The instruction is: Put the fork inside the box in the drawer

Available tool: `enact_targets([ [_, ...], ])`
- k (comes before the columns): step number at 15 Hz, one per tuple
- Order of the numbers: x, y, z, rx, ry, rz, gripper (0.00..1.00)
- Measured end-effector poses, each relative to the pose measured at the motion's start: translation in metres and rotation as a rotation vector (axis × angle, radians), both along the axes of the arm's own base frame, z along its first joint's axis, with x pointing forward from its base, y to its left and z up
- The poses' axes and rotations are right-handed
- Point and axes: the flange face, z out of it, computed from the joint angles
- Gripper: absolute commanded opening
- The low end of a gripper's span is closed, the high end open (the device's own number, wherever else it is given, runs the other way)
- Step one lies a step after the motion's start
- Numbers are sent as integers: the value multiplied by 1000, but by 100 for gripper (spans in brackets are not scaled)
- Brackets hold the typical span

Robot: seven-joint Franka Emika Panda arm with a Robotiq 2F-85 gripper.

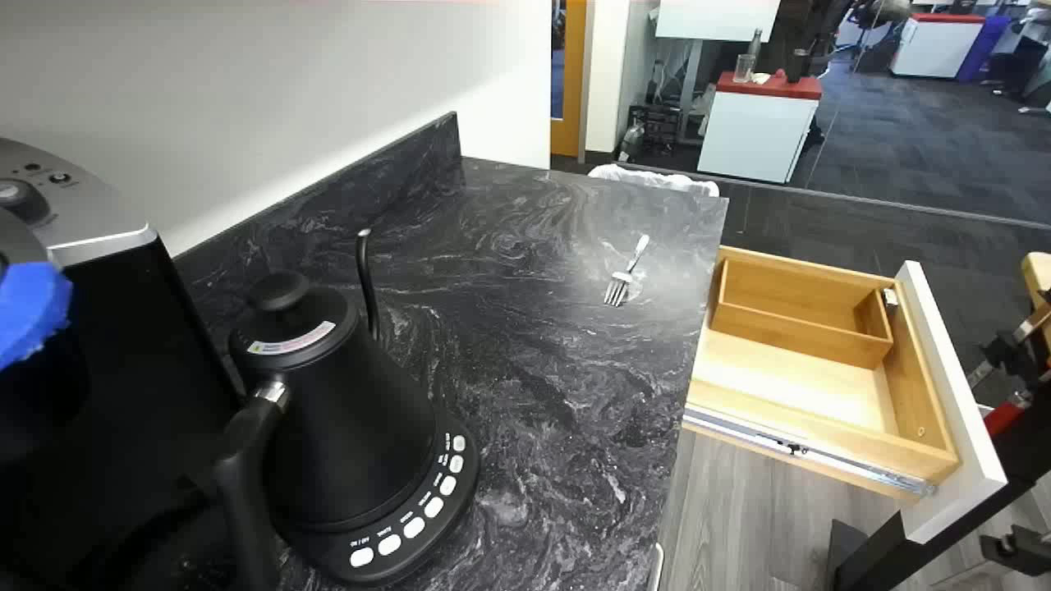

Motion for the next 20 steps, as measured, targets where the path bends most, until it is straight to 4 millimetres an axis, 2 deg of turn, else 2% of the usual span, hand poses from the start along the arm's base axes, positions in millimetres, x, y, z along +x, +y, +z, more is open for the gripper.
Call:
enact_targets([
  [13,0,0,0,1,-1,6,100],
  [17,4,-9,-2,16,-26,147,100],
  [20,17,-29,-10,48,-42,308,100],
])
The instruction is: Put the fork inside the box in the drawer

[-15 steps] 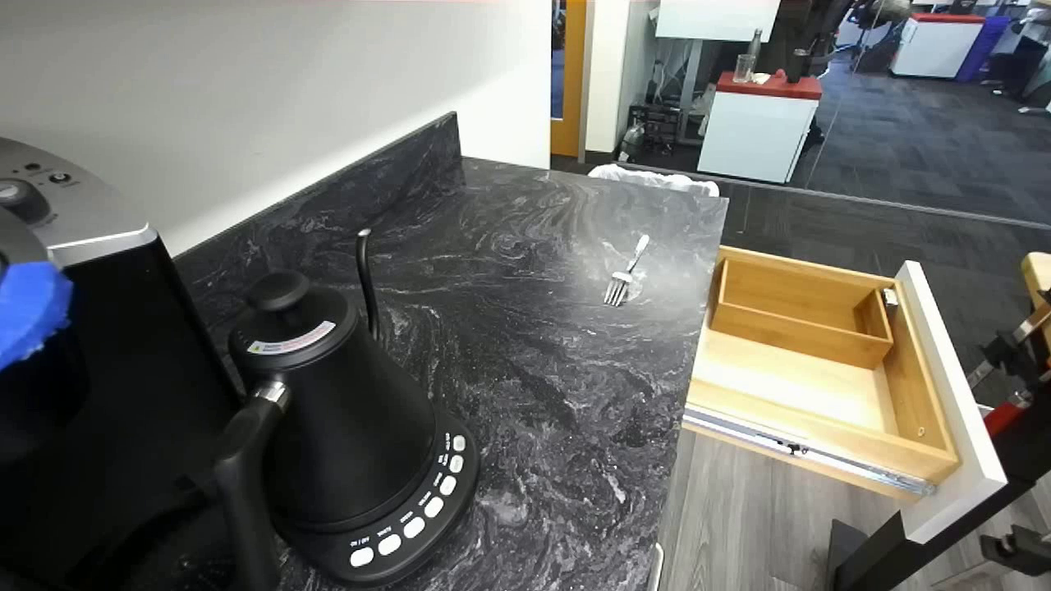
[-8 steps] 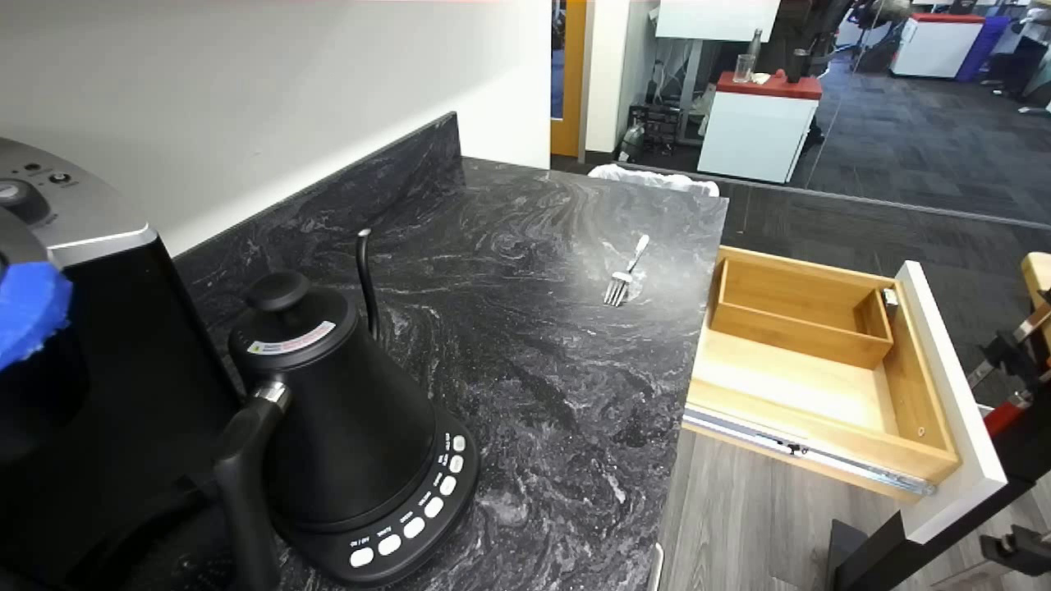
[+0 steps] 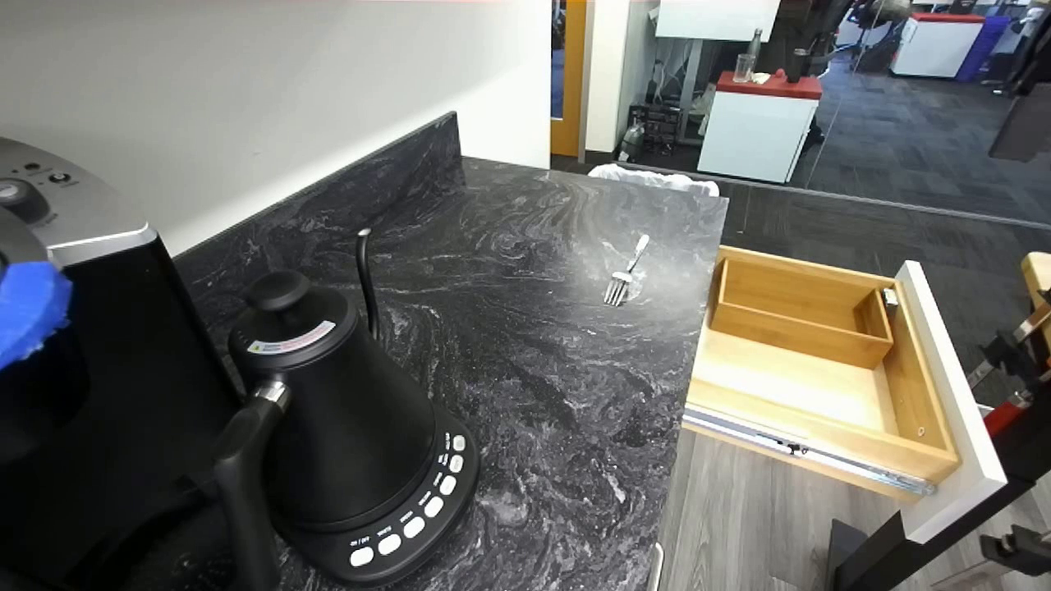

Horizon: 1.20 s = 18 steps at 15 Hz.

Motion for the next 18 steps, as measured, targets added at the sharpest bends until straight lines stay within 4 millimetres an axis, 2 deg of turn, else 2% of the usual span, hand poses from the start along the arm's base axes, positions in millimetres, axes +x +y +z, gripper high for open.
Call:
enact_targets([
  [4,29,-34,-22,52,-3,205,100],
  [6,46,-45,-34,66,-1,303,100],
  [13,108,-46,-68,53,51,670,100],
  [18,143,-50,-77,-21,68,942,100],
])
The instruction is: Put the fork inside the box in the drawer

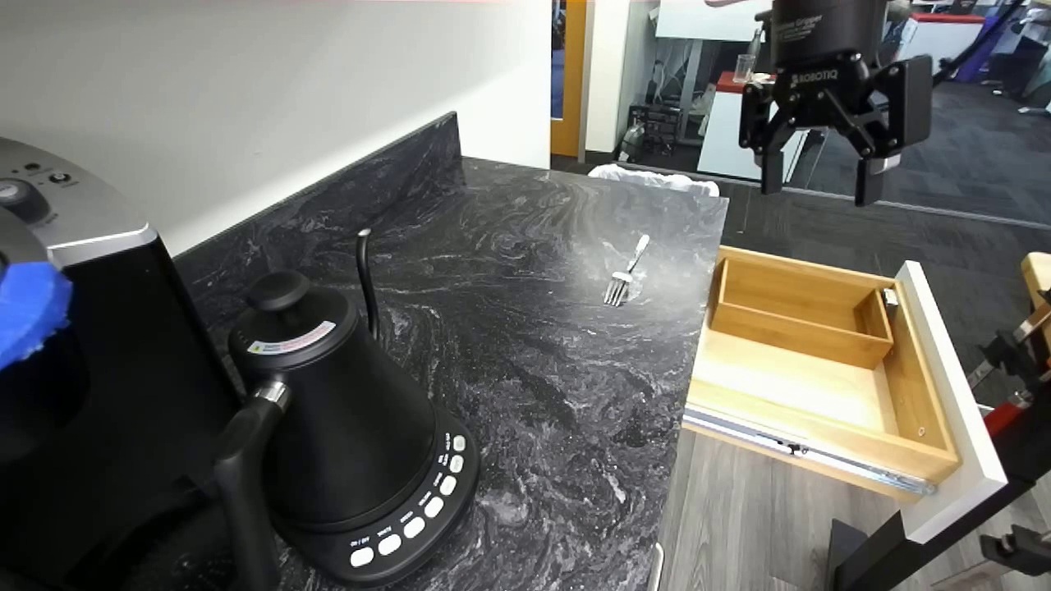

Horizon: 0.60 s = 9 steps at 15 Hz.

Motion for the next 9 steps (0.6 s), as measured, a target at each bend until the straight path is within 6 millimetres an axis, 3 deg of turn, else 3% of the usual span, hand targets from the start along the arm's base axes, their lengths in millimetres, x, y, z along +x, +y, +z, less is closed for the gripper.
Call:
enact_targets([
  [9,22,-17,11,-45,-58,457,100],
])
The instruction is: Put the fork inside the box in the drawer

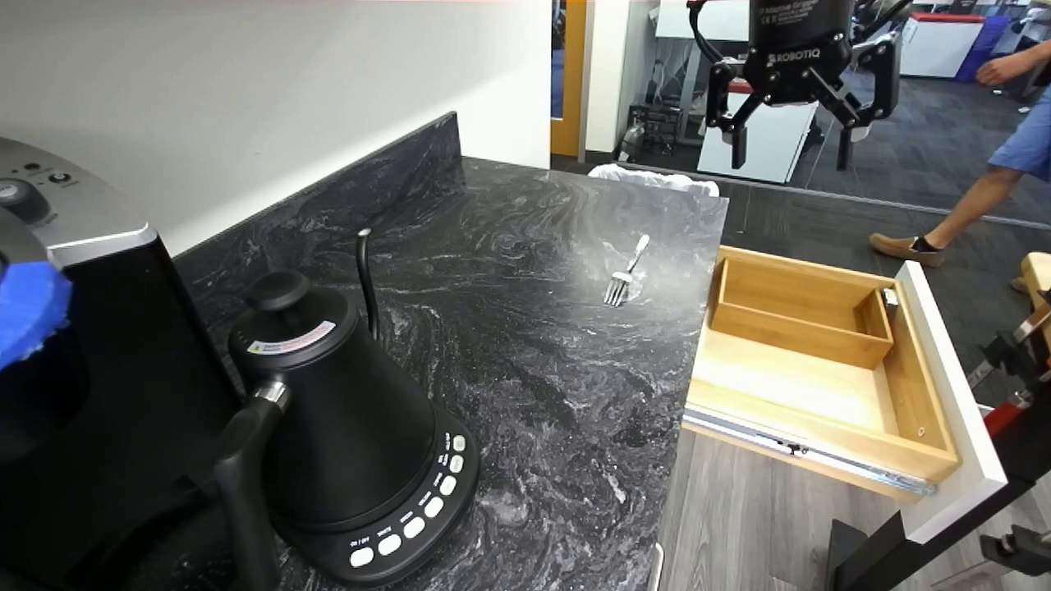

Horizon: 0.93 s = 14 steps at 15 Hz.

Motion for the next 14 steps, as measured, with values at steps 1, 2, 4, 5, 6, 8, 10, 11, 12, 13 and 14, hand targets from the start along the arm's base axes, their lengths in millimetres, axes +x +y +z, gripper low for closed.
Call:
enact_targets([
  [1,1,-1,0,7,-2,22,100],
  [2,1,-2,1,11,-5,35,100],
  [4,1,-3,1,14,-6,44,100],
  [5,1,-2,1,14,-6,47,100],
  [6,1,-2,1,14,-6,49,100],
  [8,1,-2,1,15,-6,50,100],
  [10,1,-2,1,15,-6,51,100],
  [11,1,-2,1,15,-6,51,100],
  [12,1,-1,1,15,-6,51,100],
  [13,1,-1,1,15,-6,51,100],
  [14,1,-1,1,15,-6,51,100],
])
